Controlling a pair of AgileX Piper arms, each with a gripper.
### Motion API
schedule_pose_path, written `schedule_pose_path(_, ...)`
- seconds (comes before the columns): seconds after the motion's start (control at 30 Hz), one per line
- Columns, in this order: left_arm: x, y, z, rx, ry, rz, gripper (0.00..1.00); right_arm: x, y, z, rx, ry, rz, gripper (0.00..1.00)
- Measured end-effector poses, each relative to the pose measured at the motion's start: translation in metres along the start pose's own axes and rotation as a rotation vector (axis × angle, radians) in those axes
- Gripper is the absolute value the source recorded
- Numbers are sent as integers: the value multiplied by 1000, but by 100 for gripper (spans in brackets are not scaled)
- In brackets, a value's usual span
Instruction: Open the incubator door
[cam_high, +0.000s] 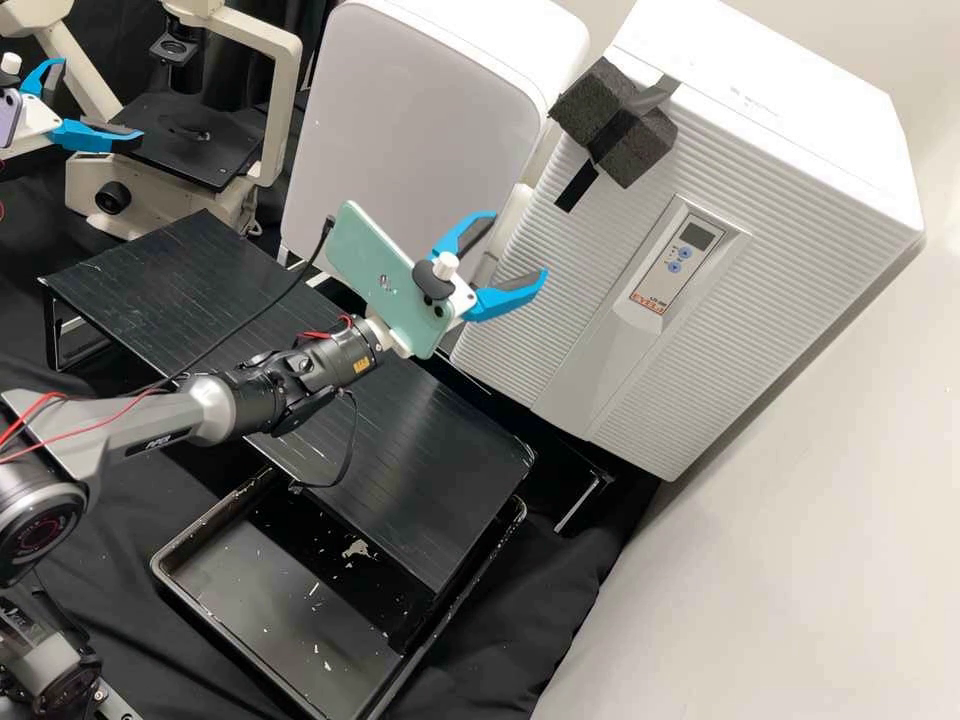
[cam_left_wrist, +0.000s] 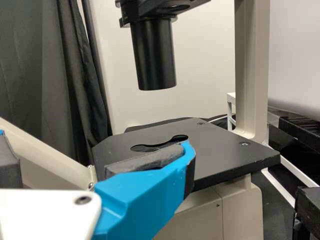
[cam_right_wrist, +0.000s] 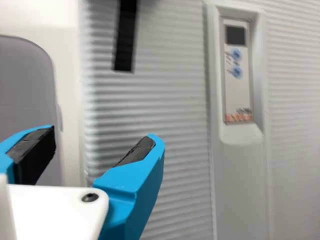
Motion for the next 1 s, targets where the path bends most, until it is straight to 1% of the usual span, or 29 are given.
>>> schedule_pose_path(0.13,0,0,0,0,0,0,100,7,1,-11,-18,20,23,100)
schedule_pose_path(0.2,0,0,0,0,0,0,100,11,1,-12,-21,12,38,100)
schedule_pose_path(0.3,0,0,0,0,0,0,100,18,-2,-7,-27,-24,54,100)
schedule_pose_path(0.37,0,0,0,0,0,0,100,21,-2,-4,-18,-43,62,100)
schedule_pose_path(0.4,0,0,0,0,0,0,100,22,-3,-3,-20,-53,64,100)
schedule_pose_path(0.43,0,0,0,0,0,0,100,23,-4,-2,-20,-58,65,0)
schedule_pose_path(0.53,0,0,0,0,0,0,100,26,-6,1,-35,-68,66,0)
schedule_pose_path(0.67,0,0,0,0,0,0,100,26,-6,2,-38,-79,68,0)
schedule_pose_path(0.7,0,0,0,0,0,0,100,26,-6,2,-47,-83,69,0)
schedule_pose_path(1.0,0,0,0,0,0,0,100,25,-6,4,-34,-113,83,0)
